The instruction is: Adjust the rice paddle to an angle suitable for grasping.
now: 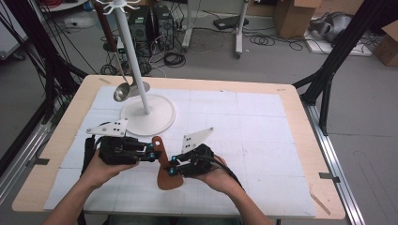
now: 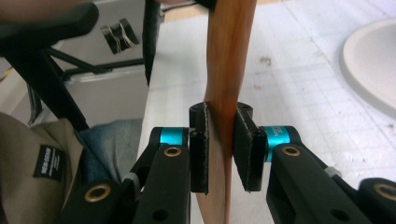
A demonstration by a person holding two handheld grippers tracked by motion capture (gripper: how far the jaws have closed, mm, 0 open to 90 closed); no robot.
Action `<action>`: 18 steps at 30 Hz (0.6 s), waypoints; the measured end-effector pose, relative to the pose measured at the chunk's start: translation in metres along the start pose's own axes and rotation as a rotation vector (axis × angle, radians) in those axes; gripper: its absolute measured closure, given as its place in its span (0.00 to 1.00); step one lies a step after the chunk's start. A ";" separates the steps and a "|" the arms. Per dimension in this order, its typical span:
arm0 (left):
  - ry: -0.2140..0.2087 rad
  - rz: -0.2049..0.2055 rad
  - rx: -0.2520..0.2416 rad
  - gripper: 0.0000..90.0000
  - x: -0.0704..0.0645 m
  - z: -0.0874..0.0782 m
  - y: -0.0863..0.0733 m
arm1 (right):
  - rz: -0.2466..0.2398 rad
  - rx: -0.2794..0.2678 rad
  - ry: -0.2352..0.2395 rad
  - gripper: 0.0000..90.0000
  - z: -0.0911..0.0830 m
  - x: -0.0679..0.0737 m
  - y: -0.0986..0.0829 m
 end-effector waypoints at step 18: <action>-0.023 0.008 0.099 0.85 -0.002 0.007 -0.007 | -0.041 0.011 0.011 0.93 0.001 0.002 0.001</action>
Point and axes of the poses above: each handheld gripper's, and its own axes: z roughly forward along the jaws, y roughly out of its top, x roughly to its left, the point moved 4 cm from there along z, roughly forward along the jaws, and after that the axes turned 6 degrees about -y, right-handed, at the moved point
